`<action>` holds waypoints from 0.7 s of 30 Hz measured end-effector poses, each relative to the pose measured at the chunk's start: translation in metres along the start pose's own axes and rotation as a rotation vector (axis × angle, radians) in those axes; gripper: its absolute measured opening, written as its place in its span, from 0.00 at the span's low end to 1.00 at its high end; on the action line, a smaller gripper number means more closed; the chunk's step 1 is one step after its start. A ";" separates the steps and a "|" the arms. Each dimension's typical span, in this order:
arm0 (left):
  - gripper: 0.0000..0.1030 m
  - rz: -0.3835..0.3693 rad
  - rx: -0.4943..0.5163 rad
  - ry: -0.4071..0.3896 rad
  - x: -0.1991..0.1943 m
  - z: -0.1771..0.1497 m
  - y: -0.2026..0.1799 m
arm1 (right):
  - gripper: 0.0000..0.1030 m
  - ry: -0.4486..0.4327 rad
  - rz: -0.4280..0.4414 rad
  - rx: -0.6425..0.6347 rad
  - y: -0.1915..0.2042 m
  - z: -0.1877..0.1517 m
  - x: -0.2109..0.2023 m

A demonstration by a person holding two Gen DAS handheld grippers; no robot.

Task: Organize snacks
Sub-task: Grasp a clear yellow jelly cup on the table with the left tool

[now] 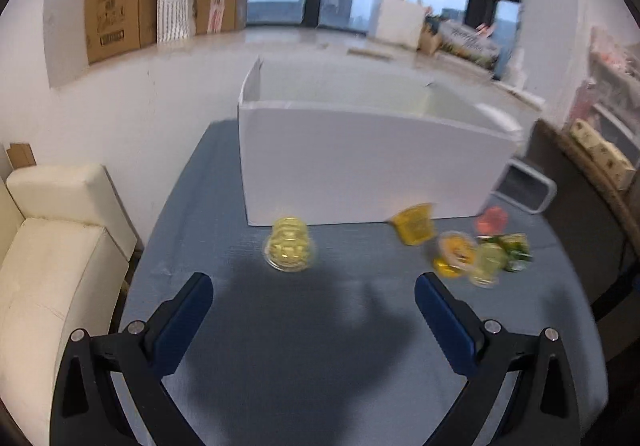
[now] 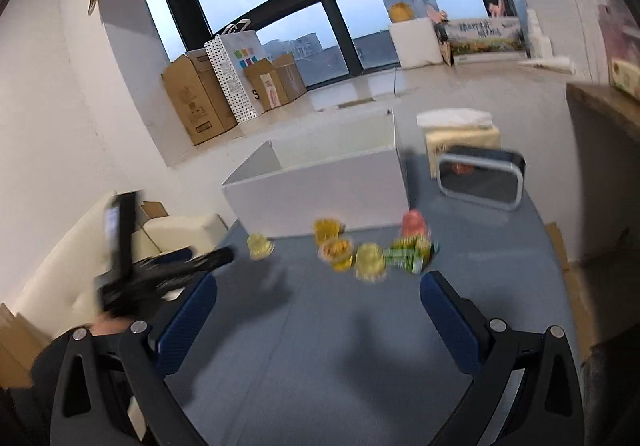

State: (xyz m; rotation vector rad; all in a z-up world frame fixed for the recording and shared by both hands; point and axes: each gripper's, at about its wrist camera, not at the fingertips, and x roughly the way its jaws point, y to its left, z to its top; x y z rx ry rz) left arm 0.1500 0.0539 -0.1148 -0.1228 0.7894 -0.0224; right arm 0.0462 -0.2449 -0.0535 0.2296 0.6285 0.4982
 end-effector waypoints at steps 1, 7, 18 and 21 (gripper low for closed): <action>1.00 0.005 -0.020 0.014 0.013 0.005 0.004 | 1.00 0.009 -0.004 0.029 -0.004 -0.008 -0.004; 0.99 0.003 -0.065 0.036 0.052 0.017 0.018 | 1.00 0.037 -0.051 0.074 -0.016 -0.022 -0.010; 0.38 0.011 -0.006 0.082 0.079 0.014 0.012 | 1.00 0.063 -0.103 0.080 -0.022 -0.023 -0.001; 0.38 -0.011 -0.013 0.063 0.074 0.014 0.012 | 1.00 0.058 -0.103 0.087 -0.024 -0.023 -0.001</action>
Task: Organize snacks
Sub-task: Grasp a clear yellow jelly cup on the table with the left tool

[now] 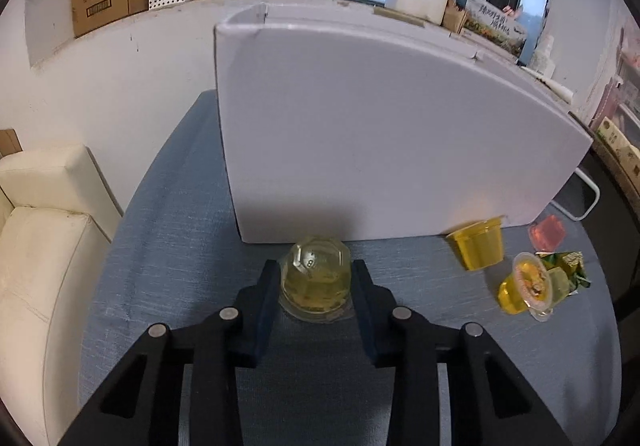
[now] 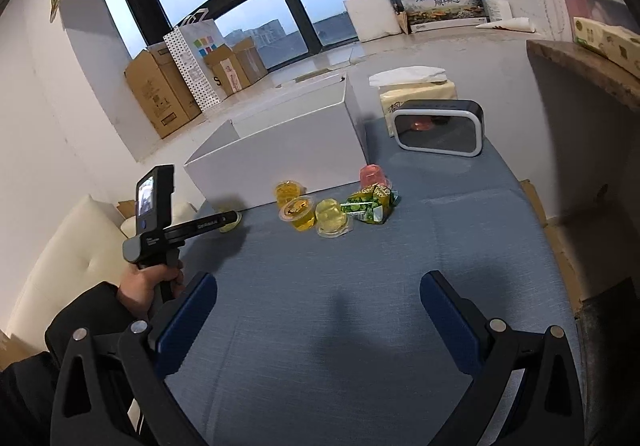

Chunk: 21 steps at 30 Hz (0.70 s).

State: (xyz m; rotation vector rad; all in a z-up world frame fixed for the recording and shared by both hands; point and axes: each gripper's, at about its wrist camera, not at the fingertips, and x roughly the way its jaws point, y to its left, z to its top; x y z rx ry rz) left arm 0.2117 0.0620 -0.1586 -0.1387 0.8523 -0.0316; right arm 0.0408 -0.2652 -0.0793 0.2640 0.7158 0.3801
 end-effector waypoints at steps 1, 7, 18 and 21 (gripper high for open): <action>0.38 -0.001 0.003 -0.005 -0.002 -0.001 0.001 | 1.00 0.001 0.001 0.001 -0.001 0.000 0.001; 0.38 -0.038 0.011 -0.039 -0.029 -0.010 0.001 | 1.00 0.007 0.002 0.002 0.000 0.000 0.003; 0.38 -0.136 0.071 -0.152 -0.130 -0.044 -0.021 | 1.00 0.055 -0.045 -0.074 -0.008 0.020 0.049; 0.38 -0.145 0.080 -0.170 -0.151 -0.056 -0.023 | 1.00 0.078 -0.050 -0.066 -0.017 0.034 0.077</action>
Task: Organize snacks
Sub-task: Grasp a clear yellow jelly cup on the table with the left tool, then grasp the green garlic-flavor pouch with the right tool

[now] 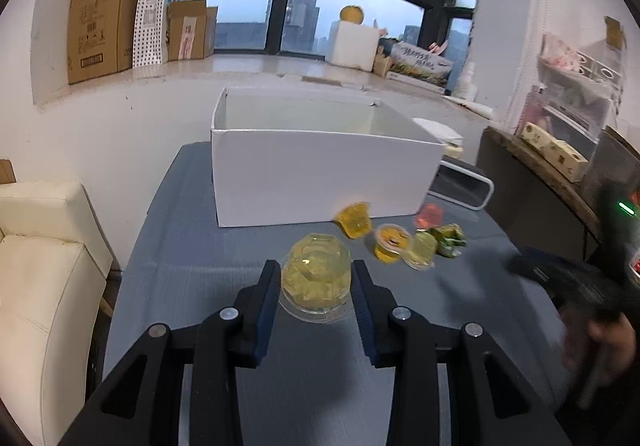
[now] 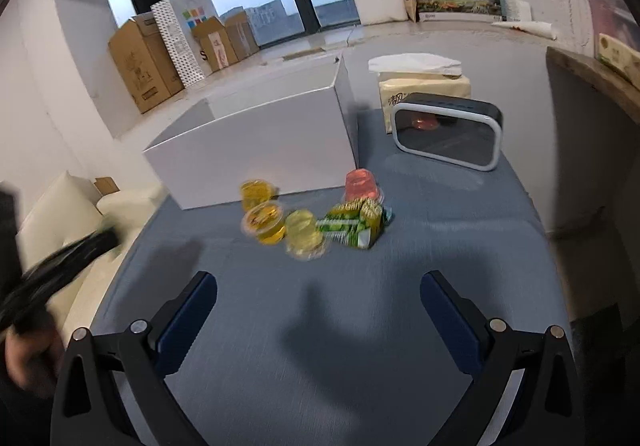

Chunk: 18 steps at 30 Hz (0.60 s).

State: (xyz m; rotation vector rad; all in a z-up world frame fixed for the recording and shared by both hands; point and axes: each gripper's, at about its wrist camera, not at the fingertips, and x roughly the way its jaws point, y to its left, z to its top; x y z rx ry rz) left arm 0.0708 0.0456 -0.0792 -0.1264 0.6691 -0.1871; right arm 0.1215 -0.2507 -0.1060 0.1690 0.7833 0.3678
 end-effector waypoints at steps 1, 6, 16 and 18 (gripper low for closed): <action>0.38 -0.003 -0.001 -0.001 -0.005 -0.002 -0.001 | 1.00 0.008 0.008 0.021 -0.004 0.005 0.009; 0.38 -0.004 -0.019 -0.007 -0.013 -0.009 0.002 | 1.00 0.056 0.008 0.154 -0.027 0.024 0.055; 0.38 -0.011 -0.024 0.003 0.002 -0.009 -0.003 | 0.53 0.125 -0.054 0.236 -0.040 0.034 0.095; 0.38 -0.013 -0.020 0.006 0.004 -0.009 -0.003 | 0.51 0.118 -0.052 0.208 -0.037 0.032 0.091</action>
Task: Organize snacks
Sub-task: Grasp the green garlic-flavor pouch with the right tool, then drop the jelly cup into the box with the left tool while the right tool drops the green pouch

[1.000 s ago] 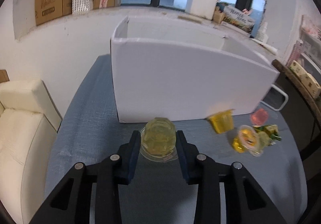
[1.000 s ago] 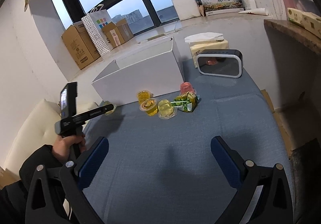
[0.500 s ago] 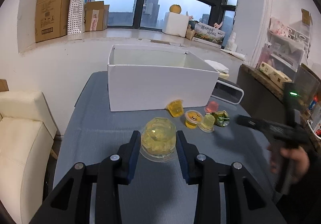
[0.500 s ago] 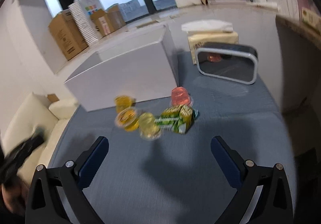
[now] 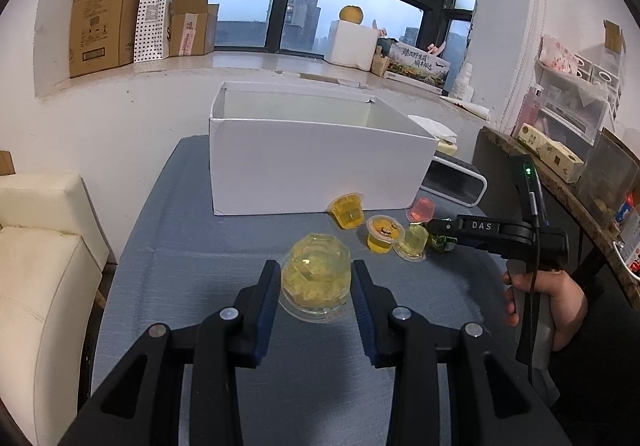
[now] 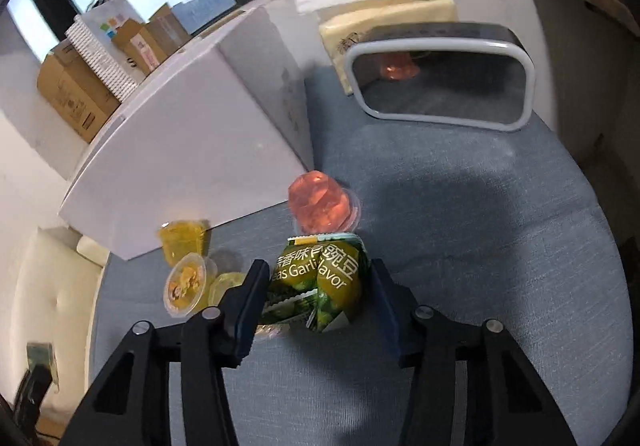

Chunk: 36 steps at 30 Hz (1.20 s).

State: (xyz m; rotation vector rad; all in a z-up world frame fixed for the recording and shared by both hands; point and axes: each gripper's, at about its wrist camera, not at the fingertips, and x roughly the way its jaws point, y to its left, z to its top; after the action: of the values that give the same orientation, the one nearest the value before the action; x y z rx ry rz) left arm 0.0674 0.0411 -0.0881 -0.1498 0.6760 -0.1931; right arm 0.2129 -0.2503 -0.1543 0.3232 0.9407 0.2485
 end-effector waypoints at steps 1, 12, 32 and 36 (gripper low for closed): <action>0.38 0.000 0.000 0.002 0.001 0.001 0.000 | 0.50 -0.005 0.002 -0.008 0.001 -0.002 -0.003; 0.38 -0.018 0.000 -0.043 0.002 0.035 -0.005 | 0.50 -0.181 0.129 -0.119 0.028 -0.004 -0.080; 0.56 0.059 0.000 -0.052 0.111 0.167 0.017 | 0.63 -0.229 0.087 -0.384 0.128 0.108 -0.041; 1.00 0.076 -0.057 -0.057 0.119 0.162 0.034 | 0.98 -0.197 0.056 -0.358 0.121 0.112 -0.028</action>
State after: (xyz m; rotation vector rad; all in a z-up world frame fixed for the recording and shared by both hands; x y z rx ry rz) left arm 0.2650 0.0597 -0.0421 -0.1830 0.6295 -0.0964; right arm 0.2801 -0.1666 -0.0265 0.0427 0.6774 0.4220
